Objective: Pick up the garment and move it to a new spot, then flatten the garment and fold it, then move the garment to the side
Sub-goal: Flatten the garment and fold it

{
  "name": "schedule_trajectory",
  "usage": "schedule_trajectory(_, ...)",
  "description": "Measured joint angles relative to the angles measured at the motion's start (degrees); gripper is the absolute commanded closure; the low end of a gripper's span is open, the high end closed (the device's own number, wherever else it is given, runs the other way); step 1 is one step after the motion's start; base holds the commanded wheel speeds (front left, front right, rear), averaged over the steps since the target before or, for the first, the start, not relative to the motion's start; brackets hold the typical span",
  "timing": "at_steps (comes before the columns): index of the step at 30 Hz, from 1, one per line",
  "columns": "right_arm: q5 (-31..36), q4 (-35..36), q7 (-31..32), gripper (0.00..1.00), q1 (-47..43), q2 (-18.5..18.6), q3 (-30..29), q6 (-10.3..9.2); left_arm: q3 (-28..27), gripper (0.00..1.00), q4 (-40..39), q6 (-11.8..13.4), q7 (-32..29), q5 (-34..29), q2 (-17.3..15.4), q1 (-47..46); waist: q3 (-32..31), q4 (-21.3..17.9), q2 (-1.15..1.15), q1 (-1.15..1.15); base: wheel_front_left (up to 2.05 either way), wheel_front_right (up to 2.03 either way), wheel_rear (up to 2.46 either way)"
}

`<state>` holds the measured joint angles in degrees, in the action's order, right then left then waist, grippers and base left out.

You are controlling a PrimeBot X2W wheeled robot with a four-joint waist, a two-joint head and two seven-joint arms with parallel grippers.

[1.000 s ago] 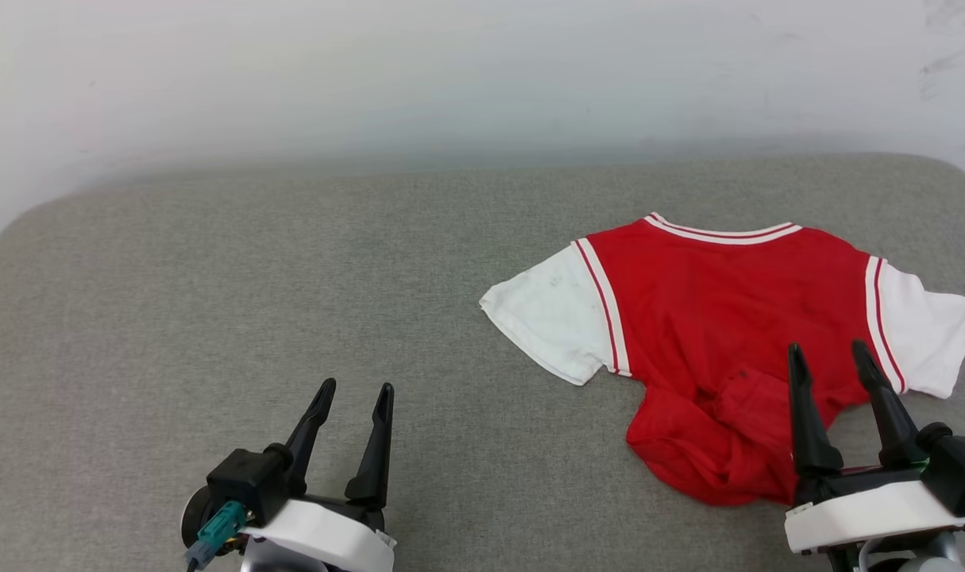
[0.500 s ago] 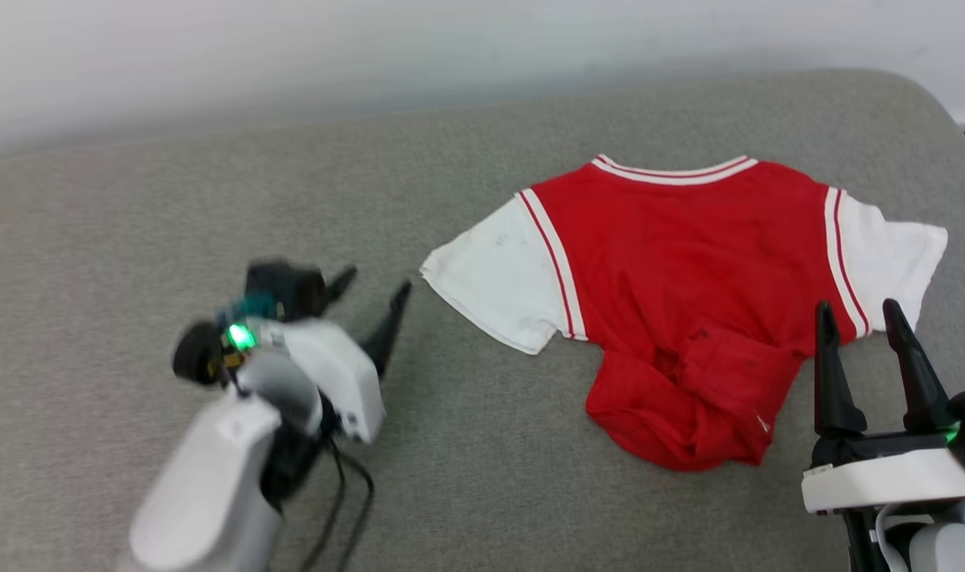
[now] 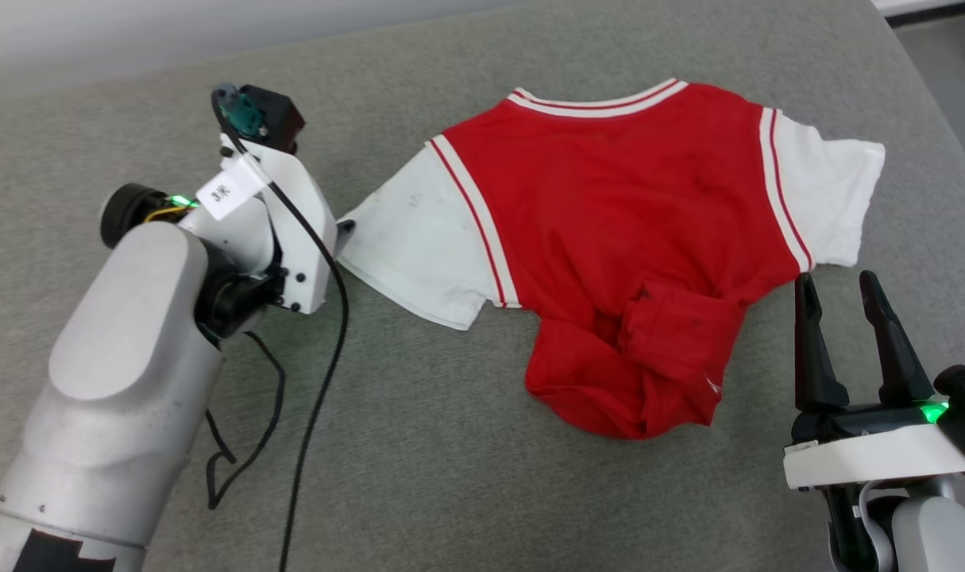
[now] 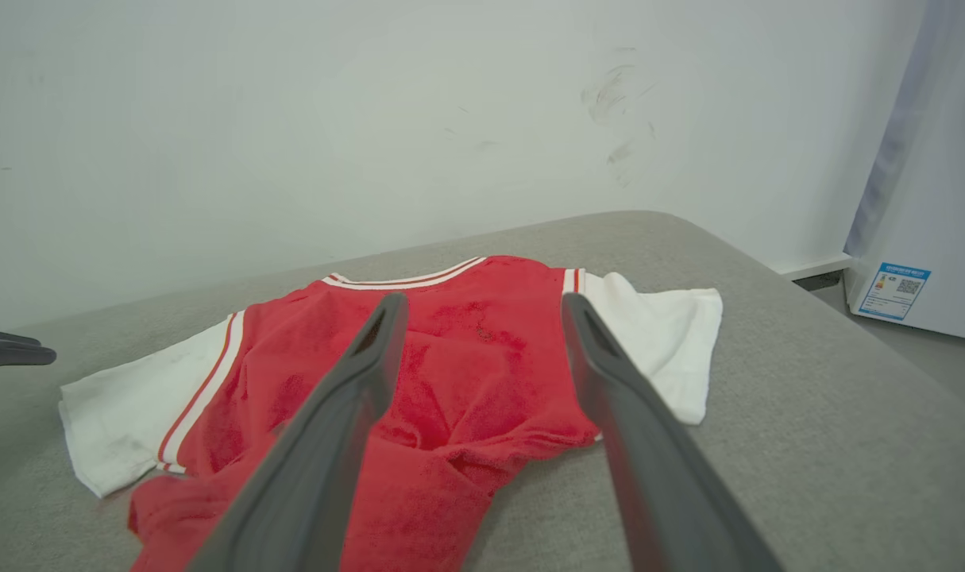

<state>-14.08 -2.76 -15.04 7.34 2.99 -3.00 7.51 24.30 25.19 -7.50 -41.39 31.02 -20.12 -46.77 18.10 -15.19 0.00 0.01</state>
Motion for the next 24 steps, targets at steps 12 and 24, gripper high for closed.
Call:
schedule_trajectory(12, -1.6, 0.3, 0.0, 0.00, 0.9, 0.0, 1.0, 0.00, 2.3, 0.00, 7.9, 0.0, -0.8, -0.1, -1.3, -2.0, 3.2, -4.1, 0.00, 0.00, 0.00, 0.00, 0.00)
schedule_trajectory(24, -0.1, 0.3, 0.0, 0.00, 0.5, 0.0, 0.3, 0.00, 1.7, 1.00, 8.1, 0.0, 6.1, 3.3, -2.7, 2.6, 0.9, -2.7, 0.00, 0.00, 0.00, 0.00, 0.00)
